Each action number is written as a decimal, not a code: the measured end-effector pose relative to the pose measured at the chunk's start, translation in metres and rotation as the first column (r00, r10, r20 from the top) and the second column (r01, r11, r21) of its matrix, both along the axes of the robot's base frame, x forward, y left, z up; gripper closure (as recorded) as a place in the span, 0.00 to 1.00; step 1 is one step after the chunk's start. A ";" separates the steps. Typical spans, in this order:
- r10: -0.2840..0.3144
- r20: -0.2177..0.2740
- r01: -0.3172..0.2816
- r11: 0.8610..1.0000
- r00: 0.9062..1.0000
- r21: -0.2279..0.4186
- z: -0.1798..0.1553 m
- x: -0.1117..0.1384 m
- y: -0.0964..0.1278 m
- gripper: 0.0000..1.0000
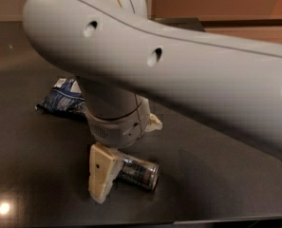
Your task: Place redbull can upright
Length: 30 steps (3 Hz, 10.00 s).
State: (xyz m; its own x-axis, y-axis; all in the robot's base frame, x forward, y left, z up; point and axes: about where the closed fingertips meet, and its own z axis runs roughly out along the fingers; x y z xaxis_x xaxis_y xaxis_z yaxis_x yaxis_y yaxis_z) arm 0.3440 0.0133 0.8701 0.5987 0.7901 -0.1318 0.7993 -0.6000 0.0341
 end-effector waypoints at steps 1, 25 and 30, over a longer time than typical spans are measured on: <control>0.015 -0.013 -0.015 1.000 1.000 -0.023 -0.012 0.004 -0.010 0.00; -0.593 -0.799 0.995 -0.052 -0.102 -0.088 0.090 0.046 -0.020 1.00; -0.304 -0.860 0.897 0.035 -0.410 -0.440 0.107 0.022 -0.026 1.00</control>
Offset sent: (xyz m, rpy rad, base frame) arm -0.0022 -0.0505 -0.0370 -0.1182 0.1386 -0.0110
